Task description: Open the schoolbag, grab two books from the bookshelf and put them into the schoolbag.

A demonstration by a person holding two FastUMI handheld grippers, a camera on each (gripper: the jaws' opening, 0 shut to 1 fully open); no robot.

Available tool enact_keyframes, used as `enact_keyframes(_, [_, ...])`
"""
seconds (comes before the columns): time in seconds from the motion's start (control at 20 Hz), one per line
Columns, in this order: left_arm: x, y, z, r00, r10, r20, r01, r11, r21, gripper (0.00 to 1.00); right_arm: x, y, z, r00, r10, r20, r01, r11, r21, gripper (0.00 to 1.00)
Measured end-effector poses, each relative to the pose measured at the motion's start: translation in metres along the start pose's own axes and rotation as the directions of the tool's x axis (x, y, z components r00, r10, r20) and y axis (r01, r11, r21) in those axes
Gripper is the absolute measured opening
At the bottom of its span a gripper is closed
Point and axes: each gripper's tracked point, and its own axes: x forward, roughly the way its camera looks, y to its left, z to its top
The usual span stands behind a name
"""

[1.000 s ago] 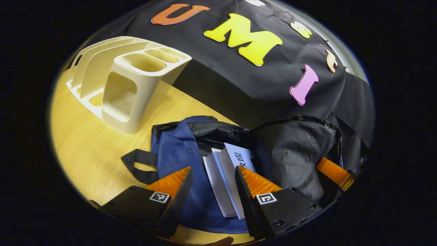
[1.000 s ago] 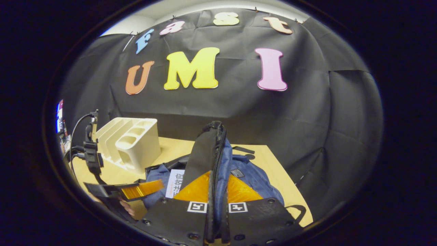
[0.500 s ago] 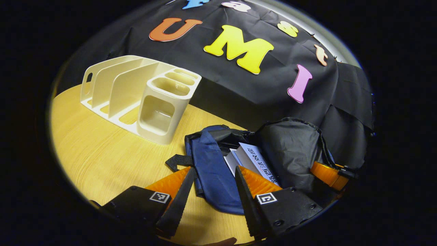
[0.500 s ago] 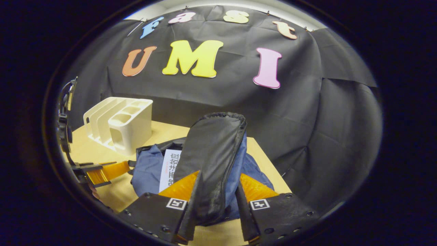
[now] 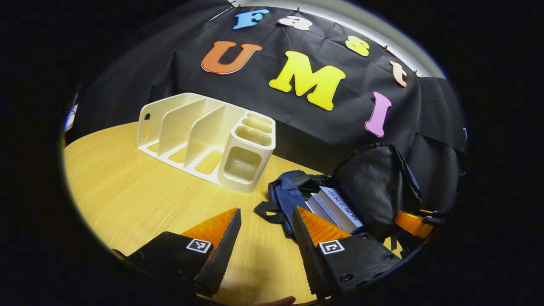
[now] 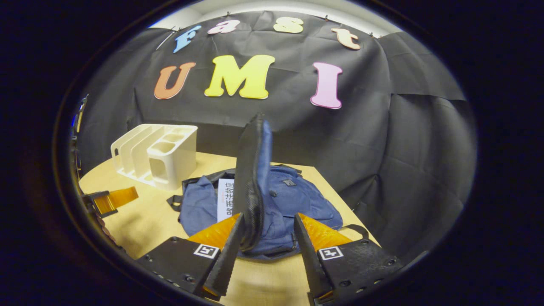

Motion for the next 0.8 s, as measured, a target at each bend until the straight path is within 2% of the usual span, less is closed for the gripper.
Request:
enact_keyframes(0.05, [-0.007, 0.007, 0.007, 1.0, 0.02, 0.019, -0.02, 1.0, 0.016, 0.77, -0.007, 0.001, -0.001, 1.0, 0.001, 0.006, -0.001, 1.0, -0.003, 0.7])
enact_keyframes(0.1, [-0.016, 0.014, 0.012, 0.998, 0.038, 0.04, -0.039, 0.999, 0.033, 0.77, -0.016, 0.002, -0.001, 1.0, 0.001, 0.014, -0.001, 1.0, -0.007, 0.75])
enact_keyframes(0.15, [-0.025, 0.019, 0.017, 0.997, 0.049, 0.059, -0.052, 0.997, 0.049, 0.77, -0.023, 0.003, -0.001, 1.0, 0.0, 0.022, 0.001, 1.0, -0.011, 0.71])
enact_keyframes(0.4, [-0.065, 0.035, 0.05, 0.987, 0.085, 0.138, -0.099, 0.99, 0.098, 0.77, -0.068, 0.005, 0.004, 0.995, -0.006, 0.097, 0.006, 1.0, -0.002, 0.71])
enact_keyframes(0.55, [-0.09, 0.046, 0.067, 0.98, 0.143, 0.141, -0.17, 0.965, 0.2, 0.77, -0.103, 0.004, 0.014, 0.984, -0.006, 0.18, 0.0, 0.999, 0.033, 0.71])
enact_keyframes(0.6, [-0.101, 0.047, 0.076, 0.976, 0.142, 0.165, -0.179, 0.956, 0.233, 0.77, -0.115, 0.004, 0.02, 0.977, -0.008, 0.214, 0.001, 0.999, 0.034, 0.77])
enact_keyframes(0.7, [-0.119, 0.049, 0.086, 0.973, 0.151, 0.177, -0.194, 0.946, 0.261, 0.77, -0.135, 0.007, 0.031, 0.961, 0.0, 0.276, -0.005, 1.0, 0.017, 0.77])
enact_keyframes(0.8, [-0.13, 0.04, 0.095, 0.974, 0.113, 0.197, -0.165, 0.948, 0.272, 0.76, -0.144, 0.01, 0.04, 0.947, 0.013, 0.321, -0.02, 1.0, 0.018, 0.77])
